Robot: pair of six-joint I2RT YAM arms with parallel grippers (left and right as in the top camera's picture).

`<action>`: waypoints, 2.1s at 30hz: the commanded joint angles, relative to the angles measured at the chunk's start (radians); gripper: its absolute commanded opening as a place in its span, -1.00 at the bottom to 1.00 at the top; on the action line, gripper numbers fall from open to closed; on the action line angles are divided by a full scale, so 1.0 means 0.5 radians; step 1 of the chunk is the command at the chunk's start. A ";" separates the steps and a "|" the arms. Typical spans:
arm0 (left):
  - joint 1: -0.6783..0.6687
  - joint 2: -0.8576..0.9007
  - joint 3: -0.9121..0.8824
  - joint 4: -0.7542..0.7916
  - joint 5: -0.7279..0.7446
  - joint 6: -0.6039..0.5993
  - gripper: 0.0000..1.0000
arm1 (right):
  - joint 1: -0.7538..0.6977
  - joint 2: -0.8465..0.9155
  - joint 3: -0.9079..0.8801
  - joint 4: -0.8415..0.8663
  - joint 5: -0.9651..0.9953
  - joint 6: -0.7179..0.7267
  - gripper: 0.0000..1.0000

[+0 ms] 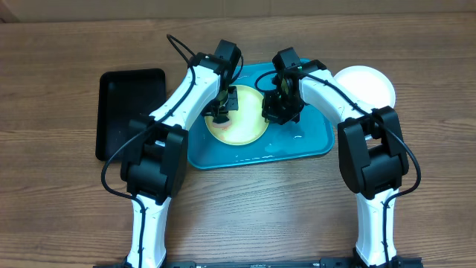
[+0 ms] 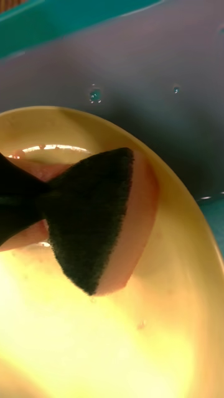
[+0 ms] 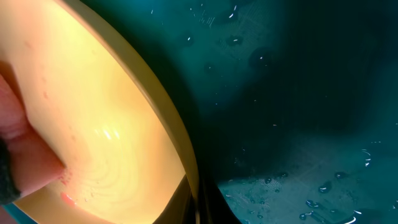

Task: Clean dirty plates on tray and stack at the side
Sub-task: 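Scrub the yellow plate with the sponge in the left gripper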

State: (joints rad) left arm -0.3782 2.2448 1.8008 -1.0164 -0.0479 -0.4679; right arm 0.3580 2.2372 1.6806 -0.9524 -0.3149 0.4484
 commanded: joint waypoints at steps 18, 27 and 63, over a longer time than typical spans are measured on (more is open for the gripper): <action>-0.005 0.024 -0.060 0.121 0.048 0.188 -0.92 | 0.019 -0.007 -0.050 0.012 0.050 -0.007 -0.93; -0.007 0.024 -0.060 0.068 -0.706 -0.314 -0.92 | 0.019 -0.007 -0.050 0.012 0.050 -0.007 -0.93; -0.052 0.024 -0.060 -0.332 -0.420 -0.197 -0.92 | 0.019 -0.007 -0.050 -0.035 0.049 -0.007 -0.93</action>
State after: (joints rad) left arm -0.4061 2.2448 1.7763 -1.1442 -0.2504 -0.5732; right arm 0.3698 2.2372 1.6798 -0.9634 -0.3328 0.4404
